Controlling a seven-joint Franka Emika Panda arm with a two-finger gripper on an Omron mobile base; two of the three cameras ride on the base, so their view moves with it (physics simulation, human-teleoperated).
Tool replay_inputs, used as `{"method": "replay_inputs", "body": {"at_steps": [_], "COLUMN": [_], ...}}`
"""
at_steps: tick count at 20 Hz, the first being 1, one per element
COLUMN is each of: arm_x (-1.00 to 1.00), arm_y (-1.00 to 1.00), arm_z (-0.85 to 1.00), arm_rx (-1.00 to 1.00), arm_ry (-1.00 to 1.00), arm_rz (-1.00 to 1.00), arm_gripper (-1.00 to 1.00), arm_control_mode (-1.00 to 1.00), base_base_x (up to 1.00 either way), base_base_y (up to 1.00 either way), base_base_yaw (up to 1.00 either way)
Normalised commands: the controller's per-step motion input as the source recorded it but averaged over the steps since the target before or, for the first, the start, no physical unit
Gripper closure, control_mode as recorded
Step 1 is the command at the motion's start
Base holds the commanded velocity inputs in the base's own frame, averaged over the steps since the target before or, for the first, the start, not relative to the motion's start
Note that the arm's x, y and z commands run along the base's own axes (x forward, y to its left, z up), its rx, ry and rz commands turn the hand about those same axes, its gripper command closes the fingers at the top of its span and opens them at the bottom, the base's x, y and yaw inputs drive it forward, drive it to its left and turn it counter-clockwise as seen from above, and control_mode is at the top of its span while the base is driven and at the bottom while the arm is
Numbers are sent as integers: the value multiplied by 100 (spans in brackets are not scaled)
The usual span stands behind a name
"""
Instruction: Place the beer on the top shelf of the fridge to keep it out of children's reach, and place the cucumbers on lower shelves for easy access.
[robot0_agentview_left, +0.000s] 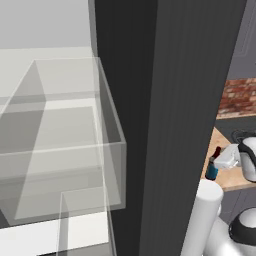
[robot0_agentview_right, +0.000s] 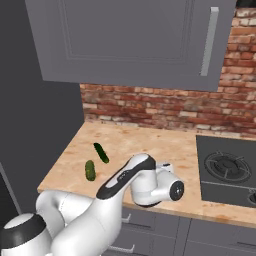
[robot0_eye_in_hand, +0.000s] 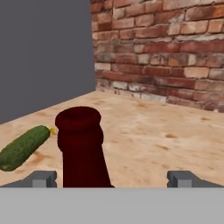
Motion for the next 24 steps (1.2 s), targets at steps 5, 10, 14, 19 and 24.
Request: {"method": "replay_inputs", "body": {"at_steps": [5,10,14,19,24], "arm_x": [17,9,2,0,-8], "arm_y": [0,0,0,0,25], "arm_z": [-14,-20,-19,-4,-2], "arm_rx": [0,0,0,0,-1], "arm_ry": [0,0,0,0,0], "arm_rz": [0,1,1,0,3], "arm_gripper": [-100,-100,100,100,100], "arm_control_mode": [-100,-100,-100,-100,-100], "base_base_x": [0,0,0,0,0], "base_base_y": [0,0,0,0,0], "base_base_yaw": [0,0,0,0,0]}}
